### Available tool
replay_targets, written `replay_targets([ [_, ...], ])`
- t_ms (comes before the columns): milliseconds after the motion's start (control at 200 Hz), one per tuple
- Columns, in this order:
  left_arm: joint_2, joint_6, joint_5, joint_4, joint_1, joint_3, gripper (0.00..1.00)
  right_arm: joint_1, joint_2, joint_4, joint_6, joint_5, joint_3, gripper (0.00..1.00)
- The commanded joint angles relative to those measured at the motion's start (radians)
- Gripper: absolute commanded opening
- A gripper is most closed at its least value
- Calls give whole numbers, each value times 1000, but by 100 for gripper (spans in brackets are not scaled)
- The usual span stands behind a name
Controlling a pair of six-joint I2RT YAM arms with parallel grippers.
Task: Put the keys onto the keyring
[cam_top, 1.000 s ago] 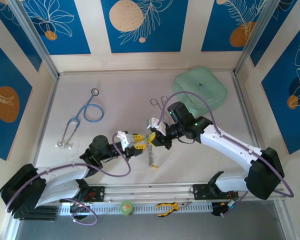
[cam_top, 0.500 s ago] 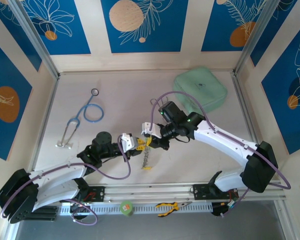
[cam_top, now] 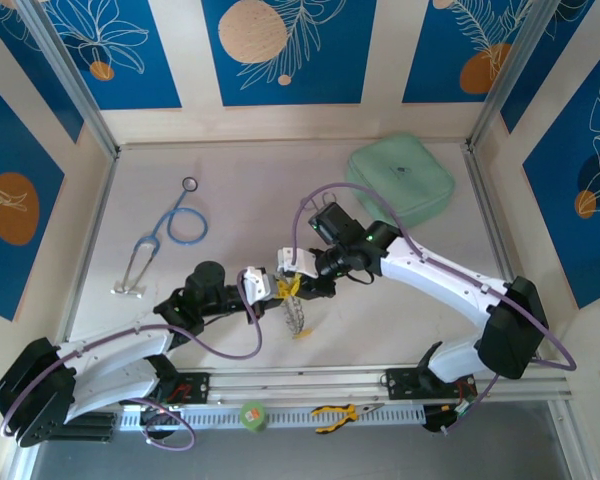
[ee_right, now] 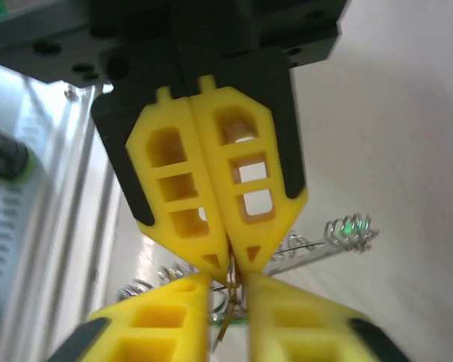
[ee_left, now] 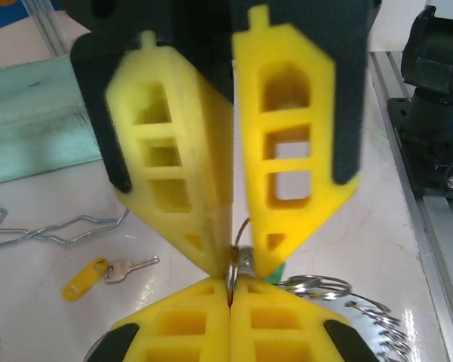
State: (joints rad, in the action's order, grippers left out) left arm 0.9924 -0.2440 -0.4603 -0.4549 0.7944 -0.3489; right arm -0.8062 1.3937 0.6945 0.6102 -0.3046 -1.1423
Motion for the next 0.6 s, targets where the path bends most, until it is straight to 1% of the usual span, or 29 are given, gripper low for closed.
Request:
replay_targets([
  [0, 1, 25, 5, -112, 2, 11, 0, 68, -102, -112, -155, -124, 63, 33],
  [65, 9, 52, 15, -160, 2, 25, 0, 84, -144, -180, -261, -141, 113, 36],
  [150, 21, 79, 25, -215, 2, 41, 0, 71, -177, -271, -427, -82, 157, 36],
  [200, 27, 87, 30, -235, 2, 49, 0, 65, -190, -331, -537, -75, 185, 37],
  [270, 30, 92, 37, -243, 2, 54, 0, 43, -198, -369, -638, -43, 205, 38],
  [360, 26, 94, 44, -236, 2, 56, 0, 25, -194, -344, -717, 4, 198, 39],
  [485, 22, 95, 57, -228, 2, 56, 0, 12, -172, -254, -788, 85, 162, 37],
  [595, 25, 98, 64, -232, 2, 56, 0, -2, -146, -189, -805, 92, 131, 34],
])
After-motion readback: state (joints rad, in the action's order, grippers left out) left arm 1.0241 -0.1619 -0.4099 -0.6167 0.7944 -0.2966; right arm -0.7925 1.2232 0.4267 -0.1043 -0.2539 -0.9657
